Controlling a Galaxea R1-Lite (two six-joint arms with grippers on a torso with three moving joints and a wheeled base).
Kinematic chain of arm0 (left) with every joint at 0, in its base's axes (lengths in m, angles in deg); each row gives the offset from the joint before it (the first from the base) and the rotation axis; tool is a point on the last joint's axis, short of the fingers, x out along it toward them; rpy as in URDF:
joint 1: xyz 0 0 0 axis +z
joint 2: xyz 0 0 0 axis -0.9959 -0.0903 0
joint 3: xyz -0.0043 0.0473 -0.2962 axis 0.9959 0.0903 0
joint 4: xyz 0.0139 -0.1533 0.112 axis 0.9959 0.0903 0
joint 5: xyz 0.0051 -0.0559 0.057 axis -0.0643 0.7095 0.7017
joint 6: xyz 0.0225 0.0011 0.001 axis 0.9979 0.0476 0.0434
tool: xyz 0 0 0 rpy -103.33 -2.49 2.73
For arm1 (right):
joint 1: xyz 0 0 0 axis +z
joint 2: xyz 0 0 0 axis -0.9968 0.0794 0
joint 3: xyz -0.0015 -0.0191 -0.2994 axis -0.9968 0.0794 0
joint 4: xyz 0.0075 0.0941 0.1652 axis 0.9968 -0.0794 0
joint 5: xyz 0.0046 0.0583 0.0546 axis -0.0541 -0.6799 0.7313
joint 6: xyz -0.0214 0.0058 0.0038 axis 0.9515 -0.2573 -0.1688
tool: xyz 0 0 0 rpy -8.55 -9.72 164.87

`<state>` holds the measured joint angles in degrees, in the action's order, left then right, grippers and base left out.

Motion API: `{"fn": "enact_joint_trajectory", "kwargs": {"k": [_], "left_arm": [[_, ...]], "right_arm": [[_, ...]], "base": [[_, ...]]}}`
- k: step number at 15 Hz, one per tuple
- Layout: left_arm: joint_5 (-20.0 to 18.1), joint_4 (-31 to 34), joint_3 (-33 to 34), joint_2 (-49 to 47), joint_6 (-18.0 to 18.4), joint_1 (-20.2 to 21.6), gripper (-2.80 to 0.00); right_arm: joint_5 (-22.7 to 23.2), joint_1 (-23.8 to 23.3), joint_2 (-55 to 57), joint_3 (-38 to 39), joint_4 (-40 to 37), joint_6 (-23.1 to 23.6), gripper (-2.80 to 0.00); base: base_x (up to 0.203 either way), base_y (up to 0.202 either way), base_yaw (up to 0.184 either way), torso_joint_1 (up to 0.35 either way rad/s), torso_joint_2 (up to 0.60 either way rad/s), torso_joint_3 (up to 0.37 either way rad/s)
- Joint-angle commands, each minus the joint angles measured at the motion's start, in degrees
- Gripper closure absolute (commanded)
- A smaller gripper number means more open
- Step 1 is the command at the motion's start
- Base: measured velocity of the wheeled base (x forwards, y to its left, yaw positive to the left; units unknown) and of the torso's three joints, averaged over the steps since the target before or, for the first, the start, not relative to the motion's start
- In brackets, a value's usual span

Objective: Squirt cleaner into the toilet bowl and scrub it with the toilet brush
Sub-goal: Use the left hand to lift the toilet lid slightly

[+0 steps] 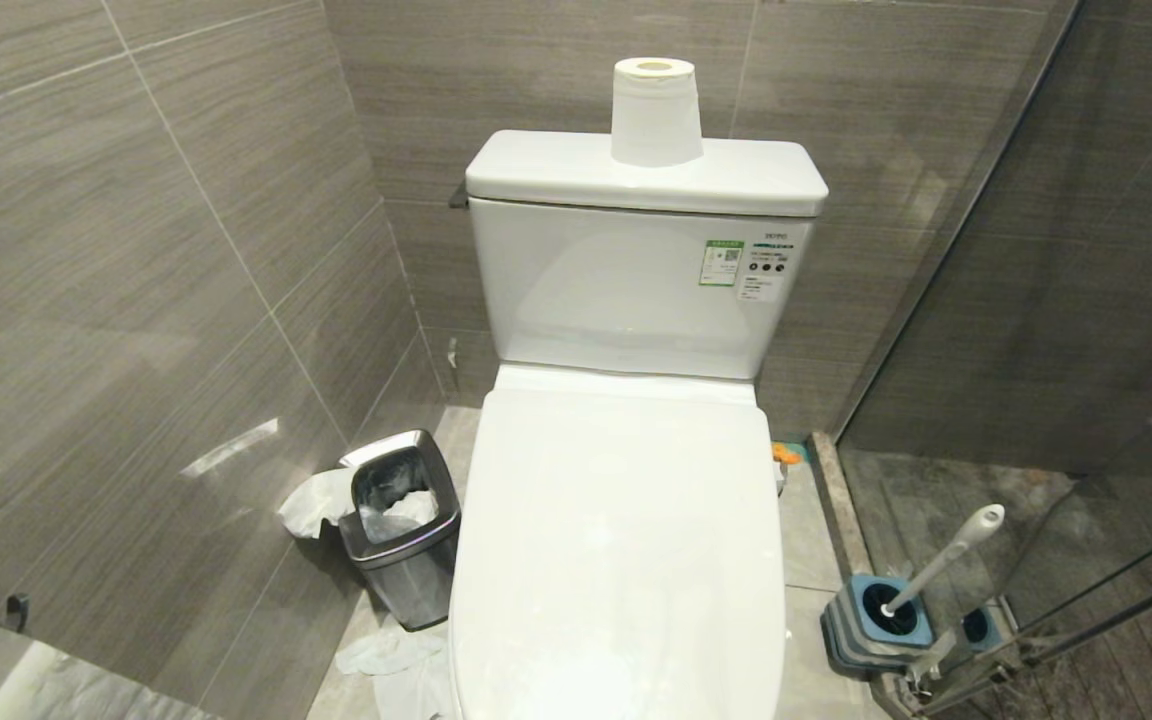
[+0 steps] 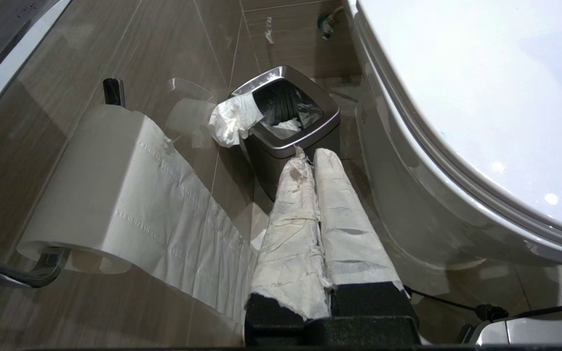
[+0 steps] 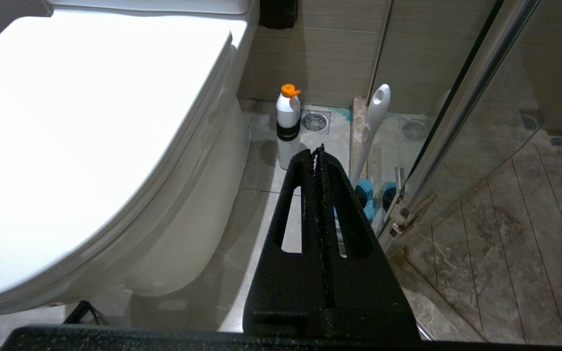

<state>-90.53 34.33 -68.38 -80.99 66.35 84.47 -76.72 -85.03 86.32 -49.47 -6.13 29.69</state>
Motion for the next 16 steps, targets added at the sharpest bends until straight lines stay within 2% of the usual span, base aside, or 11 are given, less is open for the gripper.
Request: {"fn": "enact_joint_trajectory", "kwargs": {"k": [1,16], "left_arm": [[0.0,0.0,0.0,0.0,0.0,0.0,0.00],[1.0,0.0,0.0,0.0,-1.5,0.0,0.00]], "right_arm": [[0.0,0.0,0.0,0.0,0.0,0.0,0.00],[0.0,0.0,0.0,0.0,0.0,0.0,0.00]], "base": [[0.000,0.000,0.000,0.000,0.00,0.000],[0.000,0.000,0.000,0.000,0.00,0.000]]}}
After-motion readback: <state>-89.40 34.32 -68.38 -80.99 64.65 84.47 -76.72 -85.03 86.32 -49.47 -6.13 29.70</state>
